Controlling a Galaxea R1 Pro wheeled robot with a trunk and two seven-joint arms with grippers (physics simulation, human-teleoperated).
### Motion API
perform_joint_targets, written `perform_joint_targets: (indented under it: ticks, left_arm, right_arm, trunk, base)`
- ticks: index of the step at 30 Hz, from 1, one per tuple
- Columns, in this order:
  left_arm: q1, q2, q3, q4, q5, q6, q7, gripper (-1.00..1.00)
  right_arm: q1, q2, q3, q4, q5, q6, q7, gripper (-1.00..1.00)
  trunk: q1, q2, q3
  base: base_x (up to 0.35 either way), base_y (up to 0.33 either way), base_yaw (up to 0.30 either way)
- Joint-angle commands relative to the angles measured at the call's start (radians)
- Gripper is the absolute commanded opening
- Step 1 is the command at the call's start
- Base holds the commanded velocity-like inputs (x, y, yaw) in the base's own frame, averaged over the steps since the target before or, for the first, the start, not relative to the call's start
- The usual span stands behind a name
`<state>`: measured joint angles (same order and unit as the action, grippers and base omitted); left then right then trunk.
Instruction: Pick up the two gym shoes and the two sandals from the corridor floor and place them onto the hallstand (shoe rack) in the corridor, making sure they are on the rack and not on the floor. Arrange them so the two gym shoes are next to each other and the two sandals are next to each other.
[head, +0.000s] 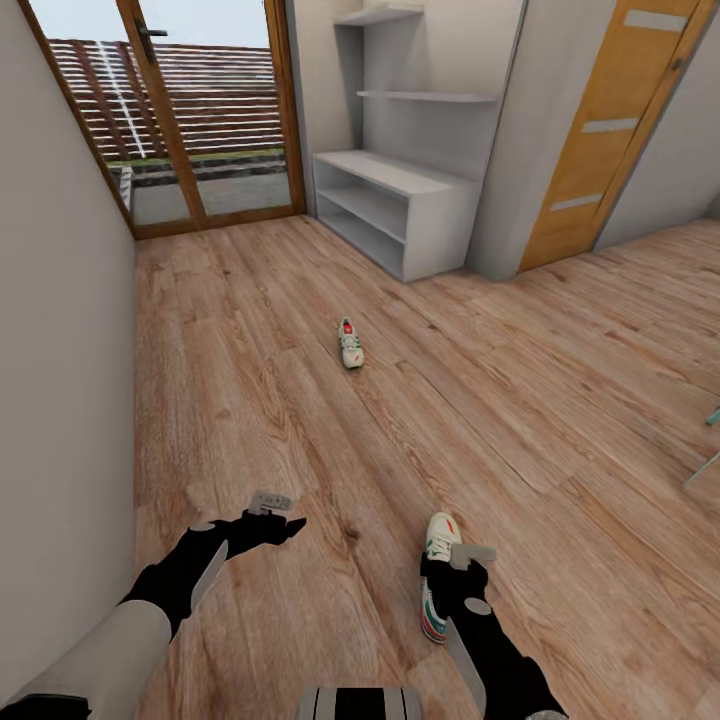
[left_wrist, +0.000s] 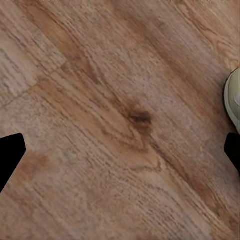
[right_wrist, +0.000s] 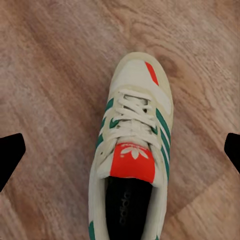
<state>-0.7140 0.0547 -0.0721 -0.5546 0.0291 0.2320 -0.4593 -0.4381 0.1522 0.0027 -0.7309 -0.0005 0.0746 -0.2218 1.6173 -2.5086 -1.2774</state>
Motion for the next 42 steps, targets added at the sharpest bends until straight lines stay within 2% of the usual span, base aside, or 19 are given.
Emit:
perform_joint_targets:
  ticks: [1,6,14,35,42]
  left_arm:
    - [-0.001,-0.001,-0.003,-0.002,0.003,0.007,-0.001,1.00]
    - [-0.003,-0.004,-0.003,-0.002,0.003,0.007,-0.002,1.00]
    - [-0.004,-0.007,-0.003,-0.002,0.005,0.007,-0.002,1.00]
    - [-0.004,-0.008,-0.003,-0.002,0.005,0.006,-0.002,1.00]
    - [-0.004,-0.011,-0.003,-0.003,0.005,0.006,-0.003,1.00]
  right_arm:
    - [-0.018,0.001,0.000,0.001,0.000,0.005,-0.004,1.00]
    - [-0.029,0.001,-0.001,0.033,0.000,-0.001,-0.004,1.00]
    - [-0.031,0.000,0.000,0.059,0.000,-0.004,-0.002,1.00]
    - [-0.031,-0.002,-0.002,0.057,0.000,-0.008,-0.003,1.00]
    - [-0.031,-0.002,-0.001,0.063,0.000,-0.059,-0.004,1.00]
  trunk:
    - [0.000,0.000,-0.001]
    - [0.000,0.000,-0.001]
    - [0.003,-0.002,-0.032]
    - [0.013,-0.007,-0.113]
    - [0.016,-0.009,-0.146]
  base:
    - [0.000,0.000,0.000]
    - [0.000,0.000,0.000]
    - [0.000,0.000,0.000]
    - [0.000,0.000,0.000]
    - [0.000,0.000,0.029]
